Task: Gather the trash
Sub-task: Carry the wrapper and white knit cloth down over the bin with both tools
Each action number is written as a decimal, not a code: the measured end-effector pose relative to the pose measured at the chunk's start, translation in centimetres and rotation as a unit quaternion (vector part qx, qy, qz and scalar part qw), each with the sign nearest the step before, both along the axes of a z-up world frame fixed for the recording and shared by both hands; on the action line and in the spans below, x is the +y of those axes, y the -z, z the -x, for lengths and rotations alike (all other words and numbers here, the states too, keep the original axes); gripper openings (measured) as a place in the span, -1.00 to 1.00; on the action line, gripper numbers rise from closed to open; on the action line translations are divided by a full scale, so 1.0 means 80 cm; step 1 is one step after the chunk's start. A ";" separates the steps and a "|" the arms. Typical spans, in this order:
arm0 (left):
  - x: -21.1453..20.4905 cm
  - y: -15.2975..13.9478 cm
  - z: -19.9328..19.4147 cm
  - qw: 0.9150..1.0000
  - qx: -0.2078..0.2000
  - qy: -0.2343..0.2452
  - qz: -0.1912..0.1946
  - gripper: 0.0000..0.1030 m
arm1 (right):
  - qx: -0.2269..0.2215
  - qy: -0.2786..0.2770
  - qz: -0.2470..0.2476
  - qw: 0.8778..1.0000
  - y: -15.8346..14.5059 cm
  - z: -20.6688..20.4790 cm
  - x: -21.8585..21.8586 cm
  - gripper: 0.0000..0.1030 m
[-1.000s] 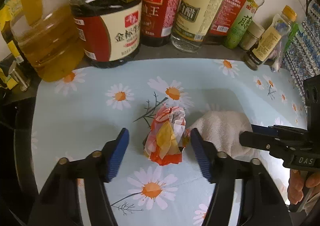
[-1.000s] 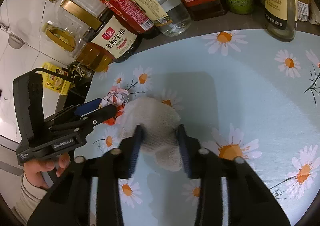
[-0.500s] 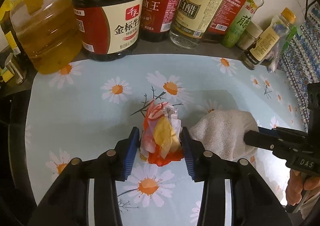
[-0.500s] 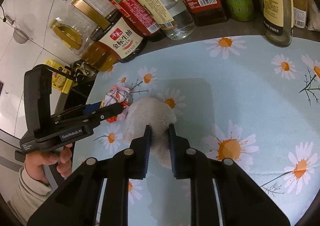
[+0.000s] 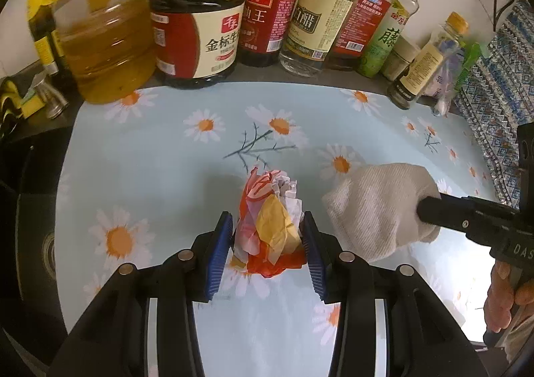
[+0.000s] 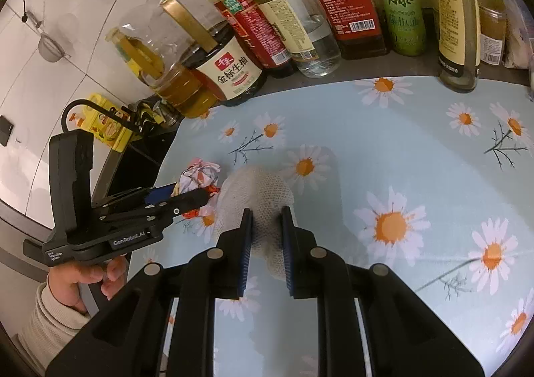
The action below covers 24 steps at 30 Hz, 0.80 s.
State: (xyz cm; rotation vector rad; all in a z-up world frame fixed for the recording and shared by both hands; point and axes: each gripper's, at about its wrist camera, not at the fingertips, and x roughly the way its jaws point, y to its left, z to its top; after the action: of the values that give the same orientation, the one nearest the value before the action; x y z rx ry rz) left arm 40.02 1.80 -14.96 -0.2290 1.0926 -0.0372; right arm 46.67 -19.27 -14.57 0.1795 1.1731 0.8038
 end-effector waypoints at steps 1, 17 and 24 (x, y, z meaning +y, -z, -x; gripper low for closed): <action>0.001 -0.002 0.007 1.000 -0.002 -0.001 0.000 -0.22 | -0.001 0.000 0.000 1.000 -0.002 0.004 -0.001 -0.64; 0.002 -0.016 0.123 1.000 -0.016 0.001 0.001 -0.22 | -0.013 -0.010 0.000 1.000 -0.028 0.097 0.003 -0.64; 0.010 -0.017 0.181 1.000 -0.020 -0.001 0.004 -0.22 | -0.012 -0.021 -0.002 1.000 -0.031 0.148 0.016 -0.64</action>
State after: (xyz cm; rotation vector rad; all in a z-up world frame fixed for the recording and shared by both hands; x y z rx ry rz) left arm 25.57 2.63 -13.61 -0.2360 1.0536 -0.0454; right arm 34.81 -18.01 -12.09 0.1482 1.1560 0.8419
